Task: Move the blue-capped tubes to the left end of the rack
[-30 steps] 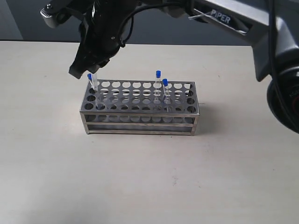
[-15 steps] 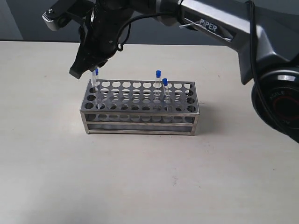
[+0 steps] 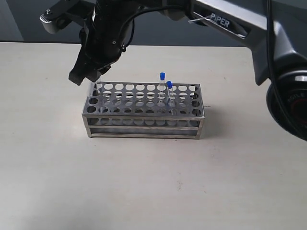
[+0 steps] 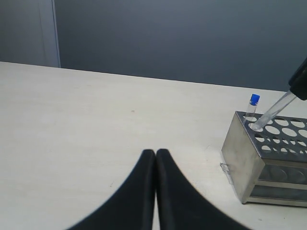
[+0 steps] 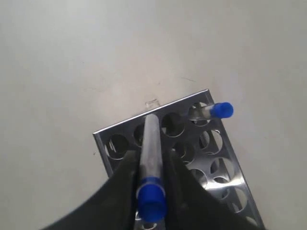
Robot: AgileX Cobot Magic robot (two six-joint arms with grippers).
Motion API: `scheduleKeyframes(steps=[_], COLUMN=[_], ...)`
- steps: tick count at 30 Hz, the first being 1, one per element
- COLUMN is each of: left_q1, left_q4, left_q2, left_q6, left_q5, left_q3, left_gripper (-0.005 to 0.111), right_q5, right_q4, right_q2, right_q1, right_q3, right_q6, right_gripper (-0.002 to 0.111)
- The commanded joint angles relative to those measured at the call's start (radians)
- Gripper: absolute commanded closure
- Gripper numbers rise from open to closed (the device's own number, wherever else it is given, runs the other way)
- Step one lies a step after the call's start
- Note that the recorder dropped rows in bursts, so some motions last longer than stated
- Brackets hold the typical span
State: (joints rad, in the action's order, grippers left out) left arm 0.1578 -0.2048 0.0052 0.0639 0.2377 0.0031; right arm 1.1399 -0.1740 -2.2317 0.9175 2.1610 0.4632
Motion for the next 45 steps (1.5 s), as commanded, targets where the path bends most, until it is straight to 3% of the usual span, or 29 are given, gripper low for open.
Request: scheduleKeyframes(steps=[1, 11, 34, 45], left_q1=[-0.011, -0.011, -0.011, -0.011], left_q4=[0.001, 0.001, 0.001, 0.001], left_q2=[-0.005, -0.005, -0.005, -0.005], left_q6=[0.0, 0.0, 0.0, 0.0], left_q5=[0.003, 0.003, 0.003, 0.003], left_q3=[-0.003, -0.003, -0.003, -0.003], left_gripper=[0.106, 0.106, 0.106, 0.106], right_q5=[0.006, -0.017, -0.127, -0.08], right_q4=[-0.013, 0.078, 0.02, 0.096], right_q2=[0.014, 0.005, -0.122, -0.066], right_q1=[0.001, 0.001, 0.001, 0.001], right_q3=[-0.001, -0.001, -0.001, -0.001], right_q6=[0.004, -0.012, -0.01, -0.014], right_gripper=[0.108, 0.108, 0.108, 0.108])
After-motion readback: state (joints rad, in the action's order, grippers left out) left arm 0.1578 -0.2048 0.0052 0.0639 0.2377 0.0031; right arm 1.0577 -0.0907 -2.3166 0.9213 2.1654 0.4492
